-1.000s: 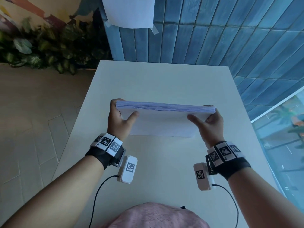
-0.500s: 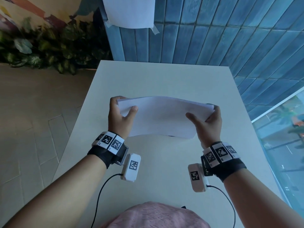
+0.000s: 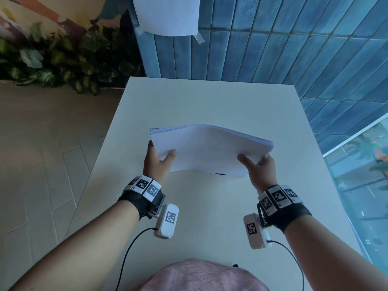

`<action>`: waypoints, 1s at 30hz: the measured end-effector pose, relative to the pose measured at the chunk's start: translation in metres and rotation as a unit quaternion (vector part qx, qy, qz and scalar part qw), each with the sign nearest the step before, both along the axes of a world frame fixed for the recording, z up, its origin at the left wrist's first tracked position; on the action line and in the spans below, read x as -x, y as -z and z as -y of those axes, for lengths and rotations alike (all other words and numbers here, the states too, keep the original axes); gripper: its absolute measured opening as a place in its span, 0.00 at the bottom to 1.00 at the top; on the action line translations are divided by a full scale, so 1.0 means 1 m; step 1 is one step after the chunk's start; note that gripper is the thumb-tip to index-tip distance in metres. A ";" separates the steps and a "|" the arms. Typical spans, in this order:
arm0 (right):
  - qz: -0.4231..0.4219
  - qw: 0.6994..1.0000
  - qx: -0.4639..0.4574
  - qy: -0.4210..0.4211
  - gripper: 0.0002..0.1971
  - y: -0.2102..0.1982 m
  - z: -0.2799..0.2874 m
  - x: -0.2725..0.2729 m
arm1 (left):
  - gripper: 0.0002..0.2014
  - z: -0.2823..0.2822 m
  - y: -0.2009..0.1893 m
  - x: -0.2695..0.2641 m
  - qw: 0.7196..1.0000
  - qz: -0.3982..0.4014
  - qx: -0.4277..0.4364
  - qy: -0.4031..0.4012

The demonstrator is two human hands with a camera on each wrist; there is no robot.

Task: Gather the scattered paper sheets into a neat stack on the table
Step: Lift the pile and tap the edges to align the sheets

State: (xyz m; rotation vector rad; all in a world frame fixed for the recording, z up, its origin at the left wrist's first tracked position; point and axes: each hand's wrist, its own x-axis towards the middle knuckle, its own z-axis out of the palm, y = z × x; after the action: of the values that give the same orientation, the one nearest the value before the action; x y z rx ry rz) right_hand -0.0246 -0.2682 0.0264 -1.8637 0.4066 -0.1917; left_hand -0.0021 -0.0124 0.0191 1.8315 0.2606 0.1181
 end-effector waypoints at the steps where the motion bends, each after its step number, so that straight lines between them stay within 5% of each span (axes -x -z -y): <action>1: -0.002 1.000 0.010 -0.004 0.14 0.000 0.001 -0.002 | 0.20 -0.001 0.001 -0.001 1.000 -0.005 -0.006 0.001; 6: 0.000 0.999 0.041 0.024 0.07 -0.010 0.017 -0.012 | 0.14 -0.018 -0.019 -0.012 0.999 0.004 -0.015 0.044; 10: 0.045 0.994 0.060 0.083 0.26 -0.031 0.017 -0.020 | 0.11 -0.029 -0.063 -0.023 0.982 0.057 -0.105 0.144; 14: 0.127 0.975 0.158 -0.092 0.39 -0.083 -0.018 -0.020 | 0.04 -0.013 -0.112 -0.031 0.930 0.101 -0.238 0.263; 16: 0.120 0.957 0.180 -0.192 0.28 -0.106 -0.036 -0.022 | 0.03 0.000 -0.130 -0.034 0.908 0.117 -0.279 0.289; 19: 0.139 0.948 0.194 -0.209 0.06 -0.126 -0.047 -0.027 | 0.05 0.013 -0.146 -0.035 0.898 0.139 -0.285 0.307; 24: 0.140 0.970 0.069 -0.184 0.01 -0.124 -0.030 -0.024 | 0.06 0.004 -0.149 -0.033 0.913 0.113 -0.239 0.310; 30: 0.122 0.977 -0.067 -0.162 0.08 -0.112 -0.002 -0.019 | 0.06 -0.032 -0.134 -0.036 0.957 0.065 -0.136 0.249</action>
State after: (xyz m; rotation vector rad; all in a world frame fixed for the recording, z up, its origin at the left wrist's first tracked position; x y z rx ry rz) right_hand -0.0053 -0.2663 0.1384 -1.7197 -0.0545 -0.1639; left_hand 0.0342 0.0198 0.1531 2.0981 -0.3272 -0.0830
